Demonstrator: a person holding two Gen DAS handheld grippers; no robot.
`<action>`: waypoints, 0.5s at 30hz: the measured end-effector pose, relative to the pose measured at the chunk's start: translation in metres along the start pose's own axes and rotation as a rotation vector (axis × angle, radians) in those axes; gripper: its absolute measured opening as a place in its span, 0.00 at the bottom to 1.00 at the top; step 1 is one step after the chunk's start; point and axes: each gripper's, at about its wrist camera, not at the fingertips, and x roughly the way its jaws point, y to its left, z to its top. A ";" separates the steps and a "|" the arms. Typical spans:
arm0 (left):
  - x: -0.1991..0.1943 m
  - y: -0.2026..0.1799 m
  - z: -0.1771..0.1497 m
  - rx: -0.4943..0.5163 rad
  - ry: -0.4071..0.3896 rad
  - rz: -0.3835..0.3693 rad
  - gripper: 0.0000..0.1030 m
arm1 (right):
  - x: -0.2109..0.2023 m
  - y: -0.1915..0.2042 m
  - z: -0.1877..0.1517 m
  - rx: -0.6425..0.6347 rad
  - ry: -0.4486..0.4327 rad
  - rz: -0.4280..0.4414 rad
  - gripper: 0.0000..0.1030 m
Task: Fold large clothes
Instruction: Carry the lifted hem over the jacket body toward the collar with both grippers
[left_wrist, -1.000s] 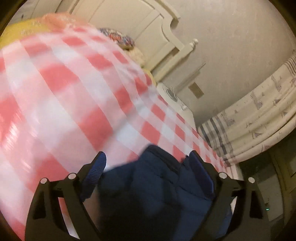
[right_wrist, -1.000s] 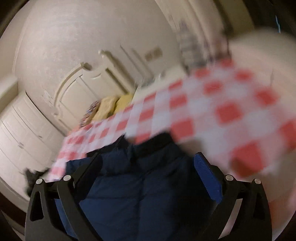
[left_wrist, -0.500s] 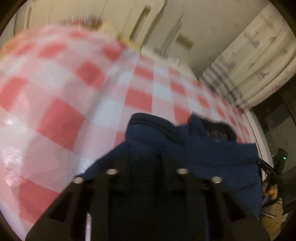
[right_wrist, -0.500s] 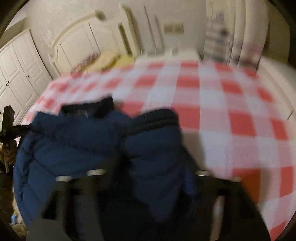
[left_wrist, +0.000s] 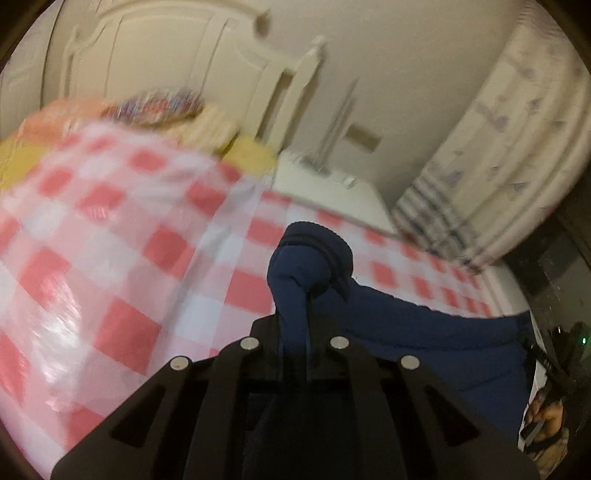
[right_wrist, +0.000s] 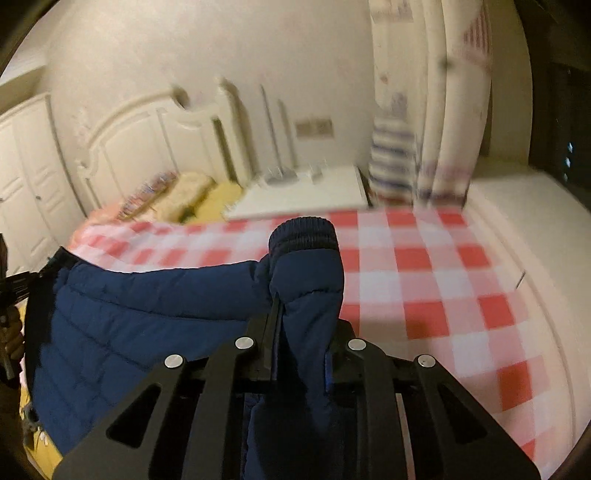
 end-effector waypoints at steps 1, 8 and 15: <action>0.017 0.005 -0.004 -0.015 0.026 0.024 0.07 | 0.019 -0.001 -0.004 0.004 0.040 -0.018 0.18; 0.060 0.025 -0.022 -0.018 0.049 0.079 0.09 | 0.072 -0.020 -0.031 0.092 0.136 -0.017 0.19; 0.082 0.021 -0.024 0.018 0.126 0.219 0.38 | 0.085 -0.022 -0.034 0.100 0.209 -0.054 0.24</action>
